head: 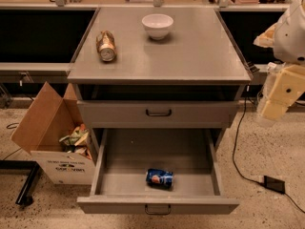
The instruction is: Pick pepsi can from middle drawer and place on counter
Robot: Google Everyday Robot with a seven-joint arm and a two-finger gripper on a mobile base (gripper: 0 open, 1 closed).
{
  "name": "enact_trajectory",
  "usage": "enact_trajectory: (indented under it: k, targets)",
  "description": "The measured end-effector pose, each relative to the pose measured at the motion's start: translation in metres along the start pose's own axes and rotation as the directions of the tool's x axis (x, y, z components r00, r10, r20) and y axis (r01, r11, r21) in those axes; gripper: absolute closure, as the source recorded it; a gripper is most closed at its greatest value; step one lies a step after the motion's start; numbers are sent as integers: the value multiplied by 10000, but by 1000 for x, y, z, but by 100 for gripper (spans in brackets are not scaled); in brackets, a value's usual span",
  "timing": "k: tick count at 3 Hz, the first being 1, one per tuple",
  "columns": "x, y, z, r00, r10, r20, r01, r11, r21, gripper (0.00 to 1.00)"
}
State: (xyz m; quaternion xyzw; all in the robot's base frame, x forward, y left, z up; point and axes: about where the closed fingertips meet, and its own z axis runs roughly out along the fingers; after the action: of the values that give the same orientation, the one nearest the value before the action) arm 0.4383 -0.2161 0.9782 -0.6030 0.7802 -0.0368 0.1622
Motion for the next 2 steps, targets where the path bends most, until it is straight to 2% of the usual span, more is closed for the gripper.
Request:
enact_trajectory:
  k: [1, 2]
  targets:
    - [0, 0, 0, 10000, -1, 2, 1, 10000, 0, 0]
    - [-3, -3, 19, 9996, -97, 259, 99, 9999, -77, 0]
